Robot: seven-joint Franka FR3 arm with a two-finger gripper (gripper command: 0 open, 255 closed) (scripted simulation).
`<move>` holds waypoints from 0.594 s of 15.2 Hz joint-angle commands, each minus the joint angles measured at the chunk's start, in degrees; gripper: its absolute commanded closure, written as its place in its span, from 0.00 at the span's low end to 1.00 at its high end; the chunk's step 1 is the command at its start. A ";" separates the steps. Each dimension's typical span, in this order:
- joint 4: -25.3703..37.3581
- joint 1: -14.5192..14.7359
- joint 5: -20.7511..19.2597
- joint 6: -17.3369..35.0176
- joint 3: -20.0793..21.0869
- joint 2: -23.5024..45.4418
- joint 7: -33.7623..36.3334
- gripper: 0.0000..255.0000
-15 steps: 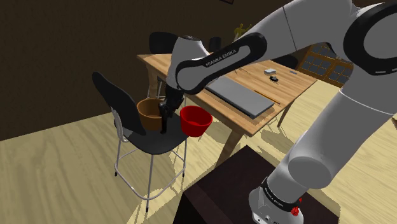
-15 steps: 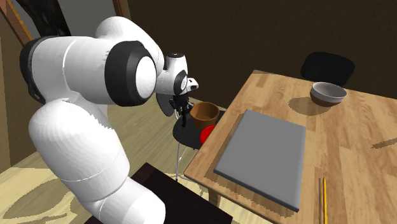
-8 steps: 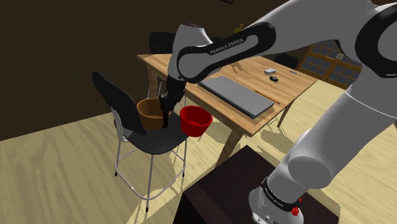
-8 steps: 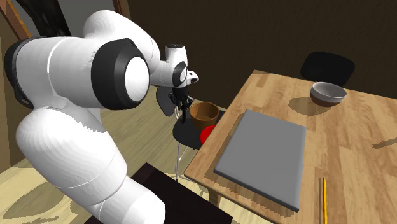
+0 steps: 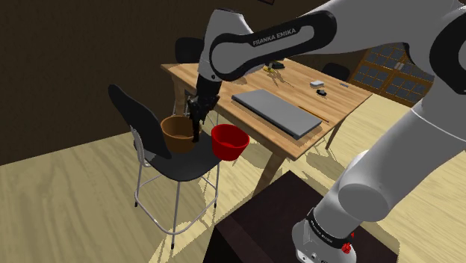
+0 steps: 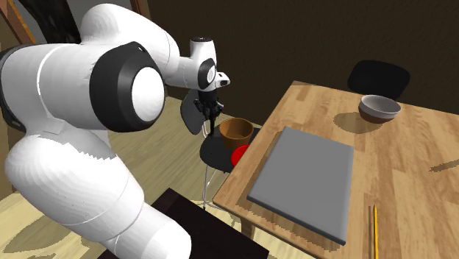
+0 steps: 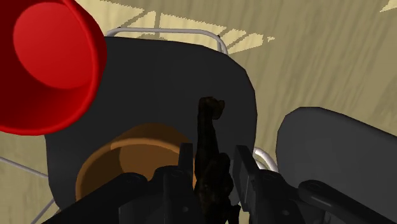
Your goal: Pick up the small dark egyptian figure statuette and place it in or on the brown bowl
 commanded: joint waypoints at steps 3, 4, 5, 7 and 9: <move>1.80 0.02 0.35 -3.20 -0.12 -1.42 -0.20 1.00; 2.26 0.02 0.40 -3.89 -0.15 -1.66 -0.23 1.00; 4.45 -0.38 -0.15 -4.27 -0.45 0.23 -0.60 1.00; 9.04 -1.09 -1.18 -5.18 -1.01 4.03 -1.30 1.00; 13.91 -1.66 -2.15 -6.32 -1.55 7.89 -1.98 1.00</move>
